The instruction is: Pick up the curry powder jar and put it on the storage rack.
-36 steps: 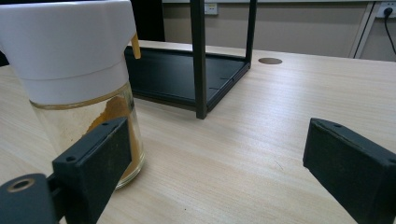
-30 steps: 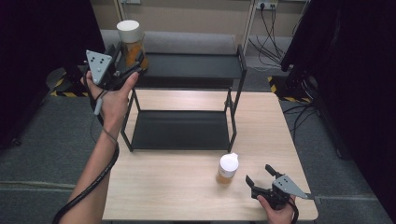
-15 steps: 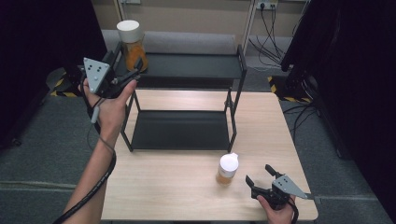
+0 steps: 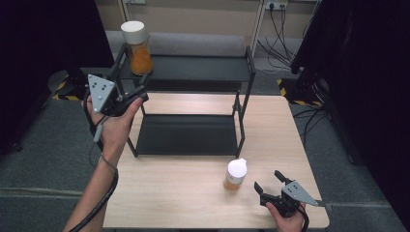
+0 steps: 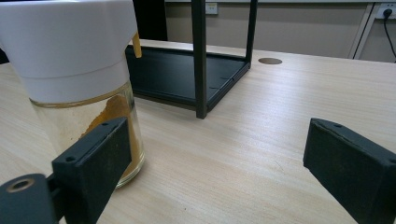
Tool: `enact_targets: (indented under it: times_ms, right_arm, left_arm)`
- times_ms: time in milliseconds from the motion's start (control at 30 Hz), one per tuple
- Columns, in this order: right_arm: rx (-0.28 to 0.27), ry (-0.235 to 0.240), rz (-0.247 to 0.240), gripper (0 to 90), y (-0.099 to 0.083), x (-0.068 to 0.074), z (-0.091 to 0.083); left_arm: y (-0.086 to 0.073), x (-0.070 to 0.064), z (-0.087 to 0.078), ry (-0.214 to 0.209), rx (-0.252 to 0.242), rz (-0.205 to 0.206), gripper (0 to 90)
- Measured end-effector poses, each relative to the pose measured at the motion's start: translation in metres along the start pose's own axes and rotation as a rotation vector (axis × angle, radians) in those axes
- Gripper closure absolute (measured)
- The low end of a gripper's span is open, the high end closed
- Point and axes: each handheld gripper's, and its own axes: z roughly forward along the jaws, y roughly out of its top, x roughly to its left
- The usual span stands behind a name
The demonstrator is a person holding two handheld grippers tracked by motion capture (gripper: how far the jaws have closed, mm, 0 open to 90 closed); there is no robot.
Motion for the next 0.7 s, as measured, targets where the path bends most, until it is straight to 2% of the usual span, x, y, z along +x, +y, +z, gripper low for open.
enact_targets:
  times_ms: [700]
  right_arm:
    - [-0.002, 0.001, -0.002, 8.0, 0.000, 0.000, 0.000]
  left_arm:
    - [-0.027, -0.005, -0.027, -0.033, 0.014, 0.005, 14.1]
